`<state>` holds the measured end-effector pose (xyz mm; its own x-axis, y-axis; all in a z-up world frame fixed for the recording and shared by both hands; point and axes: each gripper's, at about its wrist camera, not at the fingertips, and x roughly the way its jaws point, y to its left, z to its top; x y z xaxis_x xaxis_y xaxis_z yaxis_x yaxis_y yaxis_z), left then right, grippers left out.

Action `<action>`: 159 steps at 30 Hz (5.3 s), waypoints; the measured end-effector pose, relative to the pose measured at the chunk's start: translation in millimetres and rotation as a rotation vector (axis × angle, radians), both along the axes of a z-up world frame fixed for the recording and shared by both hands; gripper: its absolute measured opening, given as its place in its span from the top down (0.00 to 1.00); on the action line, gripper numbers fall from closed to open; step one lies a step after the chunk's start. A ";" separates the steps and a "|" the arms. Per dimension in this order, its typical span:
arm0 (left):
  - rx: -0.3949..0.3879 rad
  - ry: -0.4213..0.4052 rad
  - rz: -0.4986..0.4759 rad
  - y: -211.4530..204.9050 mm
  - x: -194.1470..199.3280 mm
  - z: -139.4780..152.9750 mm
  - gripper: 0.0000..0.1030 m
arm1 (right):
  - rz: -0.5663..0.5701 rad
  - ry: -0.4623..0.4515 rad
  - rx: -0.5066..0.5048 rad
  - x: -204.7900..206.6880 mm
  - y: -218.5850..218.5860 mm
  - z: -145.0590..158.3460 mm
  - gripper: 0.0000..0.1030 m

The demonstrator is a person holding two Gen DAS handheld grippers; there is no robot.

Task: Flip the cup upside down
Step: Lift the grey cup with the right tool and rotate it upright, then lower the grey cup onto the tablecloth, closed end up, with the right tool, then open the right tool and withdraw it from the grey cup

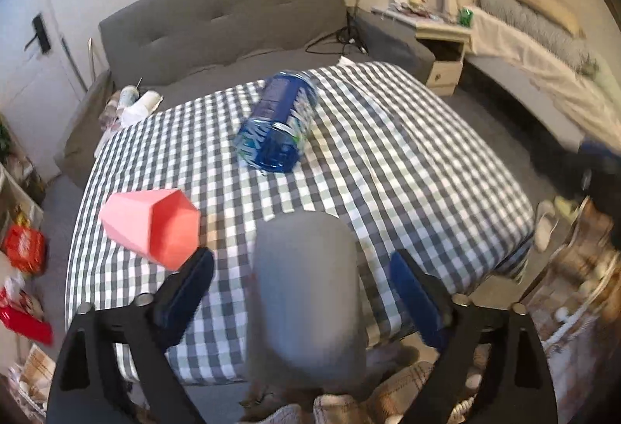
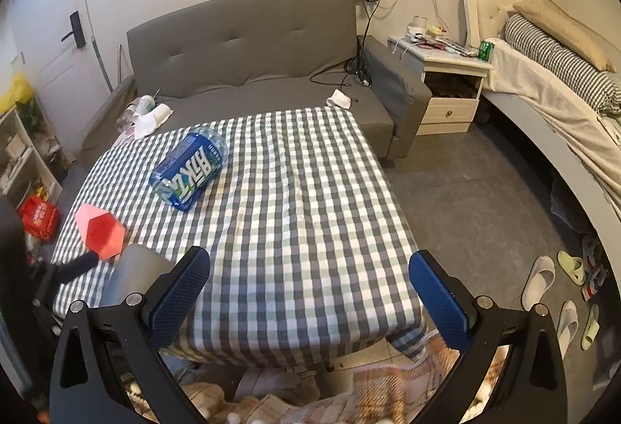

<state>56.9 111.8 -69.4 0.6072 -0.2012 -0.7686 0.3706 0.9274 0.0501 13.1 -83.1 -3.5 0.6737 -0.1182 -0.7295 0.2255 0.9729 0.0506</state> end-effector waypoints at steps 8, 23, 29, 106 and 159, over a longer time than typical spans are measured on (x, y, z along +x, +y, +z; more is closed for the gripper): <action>-0.107 -0.011 0.126 64.0 8.8 30.7 0.00 | 0.033 0.036 -0.005 3.9 20.3 12.0 0.00; -0.019 0.094 0.173 136.5 29.8 -4.9 0.00 | 0.195 0.441 0.130 67.0 107.6 -29.5 0.00; -0.024 0.119 0.171 146.7 37.3 -12.4 0.00 | 0.171 0.544 0.238 88.4 116.0 -55.6 0.00; 0.028 0.092 0.181 106.3 46.6 -26.7 0.00 | 0.355 -0.025 -0.089 56.4 128.5 -87.7 0.29; -0.085 -0.180 0.233 98.8 -43.9 23.6 0.00 | 0.227 -0.119 -0.099 -37.8 78.1 -21.3 0.05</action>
<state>13.0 210.6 -45.8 0.7693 -0.0997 -0.6311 0.1396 0.9901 0.0138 -24.7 -5.0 -24.9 0.7714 -0.0211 -0.6360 -0.0005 0.9994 -0.0337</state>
